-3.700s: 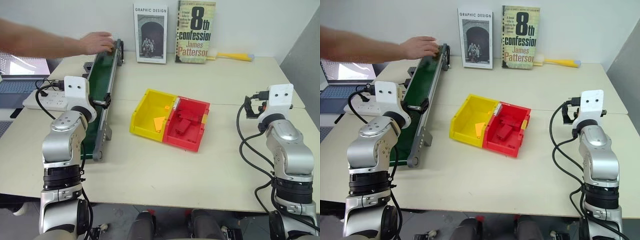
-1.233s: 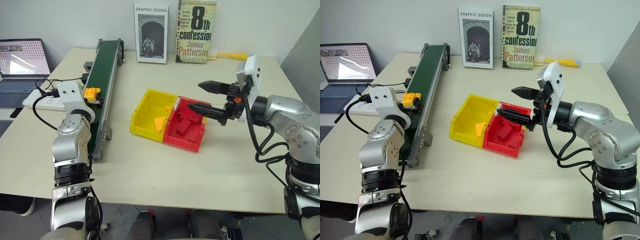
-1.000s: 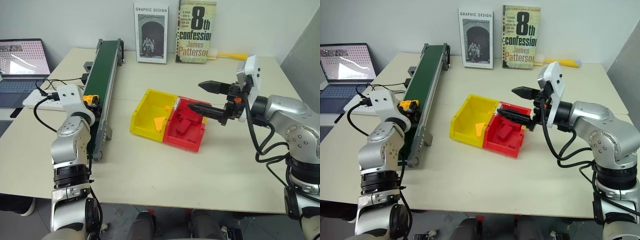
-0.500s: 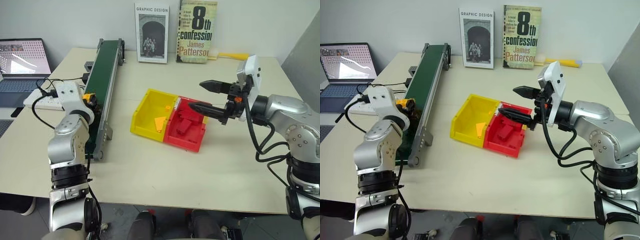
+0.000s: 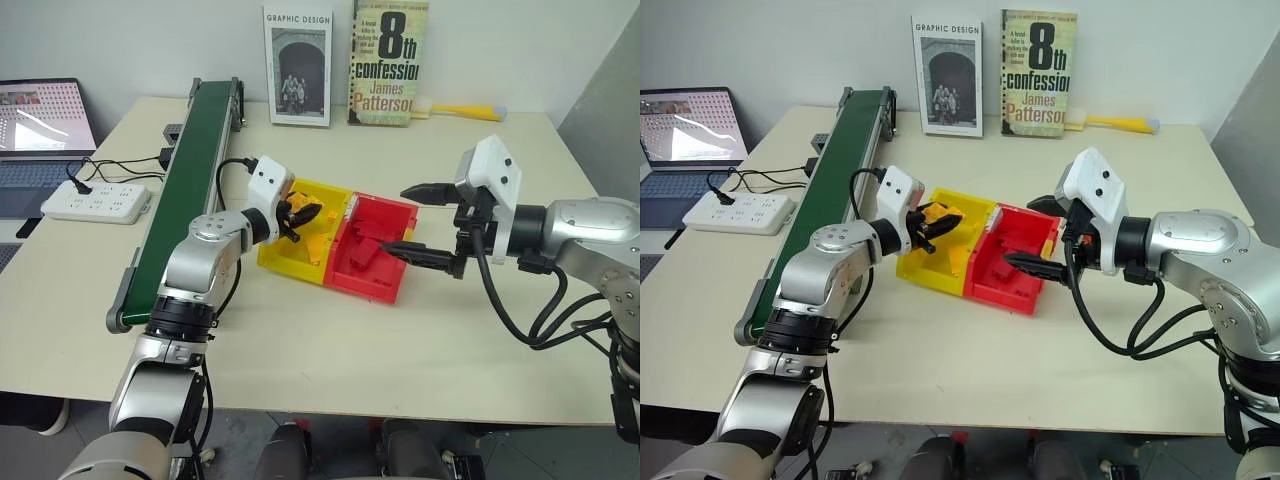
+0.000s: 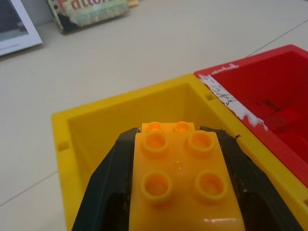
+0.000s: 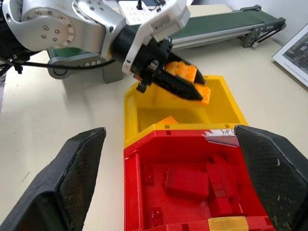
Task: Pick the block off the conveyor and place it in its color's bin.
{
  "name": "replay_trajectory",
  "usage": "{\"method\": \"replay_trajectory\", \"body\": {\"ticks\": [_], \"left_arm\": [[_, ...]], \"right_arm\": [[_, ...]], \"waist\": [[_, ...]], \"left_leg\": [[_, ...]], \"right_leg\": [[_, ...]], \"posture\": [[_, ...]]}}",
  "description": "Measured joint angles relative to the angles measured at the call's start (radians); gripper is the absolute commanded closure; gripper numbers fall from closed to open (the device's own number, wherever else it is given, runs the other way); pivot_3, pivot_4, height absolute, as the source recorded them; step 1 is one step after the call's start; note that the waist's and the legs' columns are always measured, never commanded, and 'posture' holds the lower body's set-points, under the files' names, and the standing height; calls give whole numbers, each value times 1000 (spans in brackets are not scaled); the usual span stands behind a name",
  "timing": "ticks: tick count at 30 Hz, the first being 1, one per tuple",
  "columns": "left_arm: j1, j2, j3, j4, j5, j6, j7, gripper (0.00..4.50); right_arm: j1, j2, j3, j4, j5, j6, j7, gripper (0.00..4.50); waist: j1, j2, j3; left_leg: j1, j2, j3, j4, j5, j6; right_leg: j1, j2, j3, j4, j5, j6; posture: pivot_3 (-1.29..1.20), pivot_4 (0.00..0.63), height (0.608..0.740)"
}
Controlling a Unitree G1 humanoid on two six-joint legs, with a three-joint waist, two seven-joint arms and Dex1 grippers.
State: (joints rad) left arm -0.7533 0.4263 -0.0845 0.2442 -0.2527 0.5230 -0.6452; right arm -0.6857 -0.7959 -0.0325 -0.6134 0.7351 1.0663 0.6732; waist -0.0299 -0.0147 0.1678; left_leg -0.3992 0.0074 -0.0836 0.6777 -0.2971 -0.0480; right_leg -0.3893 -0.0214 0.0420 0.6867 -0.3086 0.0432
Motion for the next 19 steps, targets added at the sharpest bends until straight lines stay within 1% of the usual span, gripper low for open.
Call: {"method": "replay_trajectory", "body": {"ticks": [3, 4, 6, 7, 9, 10, 13, 16, 19], "left_arm": [[-23, -6, 0, 31, 2, -26, -30, 1399], [-28, -8, 0, 37, 3, -30, -40, 1279], [-37, -7, 0, 41, 3, -32, -57, 832], [-40, -4, 1, 40, 3, -33, -66, 681], [-41, 23, 0, 39, 9, -37, -89, 216], [-41, 45, -1, 37, 13, -37, -107, 97], [-24, 135, -15, -17, 22, -36, -185, 39], [37, 288, -44, -133, 21, -35, -339, 39], [52, 364, -36, -174, 2, -20, -421, 39]], "right_arm": [[6, 0, -22, -17, 14, 25, -29, 0], [8, 0, -26, -20, 20, 32, -36, 0], [26, -3, -36, -27, 32, 35, -43, 0], [37, -6, -38, -29, 34, 35, -43, 0], [47, -17, -38, -27, 33, 33, -42, 0], [49, -25, -39, -23, 32, 29, -40, 0], [67, -55, -45, 3, 17, -1, -22, 0], [140, -107, -47, 58, -23, -54, 24, 0], [199, -128, -49, 100, -53, -103, 64, 0]], "waist": [[1, 0, 0], [1, 0, 0], [1, 0, 0], [1, 0, 0], [-2, 0, 0], [-4, 0, 0], [-5, 0, 0], [-3, 0, 0], [1, 1, 0]], "left_leg": [[0, 0, 0, 0, 0, 0], [0, 0, 0, 0, 0, 0], [0, 0, 0, 0, 0, 0], [0, 0, 0, 0, 0, 0], [0, 0, 0, 0, 0, 1], [0, 0, 1, 0, -1, 1], [0, 0, 0, -1, -1, 1], [0, 1, 1, -1, -1, 1], [0, 0, 2, 0, -2, 3]], "right_leg": [[0, 0, 0, -1, 0, 0], [0, 0, 0, 0, 0, 0], [0, 0, 0, 0, 0, 0], [0, 0, 0, 0, 0, 0], [0, 0, 1, 0, 0, 0], [0, 0, 1, 0, 0, 0], [0, 1, 0, 0, 0, 0], [0, 0, 1, -1, 0, 0], [1, 0, 0, -1, 0, 0]], "posture": [[0, 150, 740], [0, 150, 740], [0, 150, 740], [0, 150, 740], [0, 150, 740], [0, 150, 740], [0, 150, 740], [0, 150, 740], [0, 150, 740]]}}
